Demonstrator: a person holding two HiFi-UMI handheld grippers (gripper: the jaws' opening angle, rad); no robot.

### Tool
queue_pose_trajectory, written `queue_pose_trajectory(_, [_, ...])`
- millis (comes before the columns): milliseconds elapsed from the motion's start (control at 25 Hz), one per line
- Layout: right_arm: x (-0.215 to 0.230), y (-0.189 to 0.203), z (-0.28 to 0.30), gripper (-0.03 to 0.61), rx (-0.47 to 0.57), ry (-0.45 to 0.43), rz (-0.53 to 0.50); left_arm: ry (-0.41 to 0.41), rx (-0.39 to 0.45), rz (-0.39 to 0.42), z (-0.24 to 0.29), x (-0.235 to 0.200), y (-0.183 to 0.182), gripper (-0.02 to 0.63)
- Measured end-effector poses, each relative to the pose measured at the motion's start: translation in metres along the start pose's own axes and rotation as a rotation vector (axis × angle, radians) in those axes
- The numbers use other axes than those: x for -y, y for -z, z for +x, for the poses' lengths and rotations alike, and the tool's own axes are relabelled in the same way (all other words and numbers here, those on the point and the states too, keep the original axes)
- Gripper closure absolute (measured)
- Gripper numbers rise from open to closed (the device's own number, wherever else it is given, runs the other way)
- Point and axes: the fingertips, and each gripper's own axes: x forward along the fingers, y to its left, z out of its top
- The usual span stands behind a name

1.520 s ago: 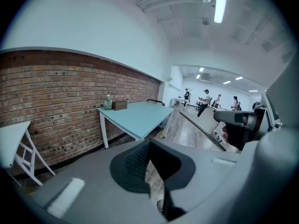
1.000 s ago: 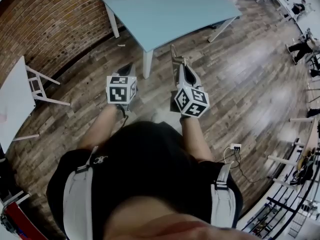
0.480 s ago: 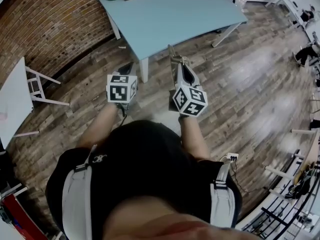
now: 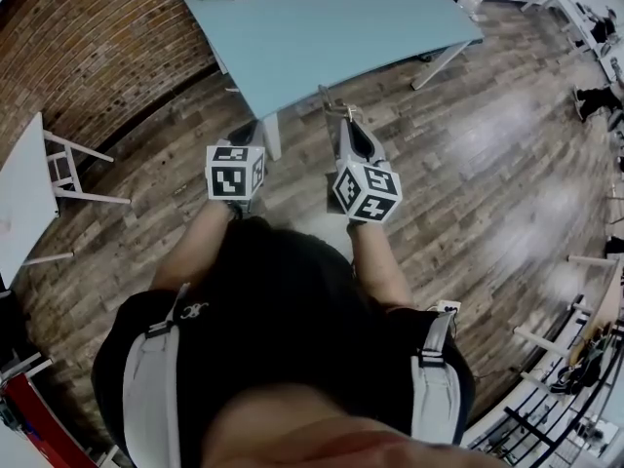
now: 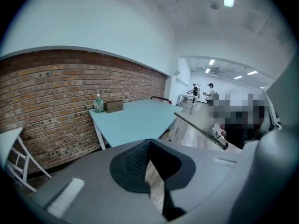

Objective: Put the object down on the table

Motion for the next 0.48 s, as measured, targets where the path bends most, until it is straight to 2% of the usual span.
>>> queue_pose_trajectory(280, [0.004, 0.011, 0.018, 0.540, -0.031, -0.007, -0.001, -0.005, -0.007, -0.012, 0.018, -0.009, 0.002, 0.614])
queue_pose_trajectory(480, [0.004, 0.006, 0.050, 0.540, -0.039, -0.014, -0.012, 0.003, 0.007, -0.018, 0.043, -0.024, -0.014, 0.614])
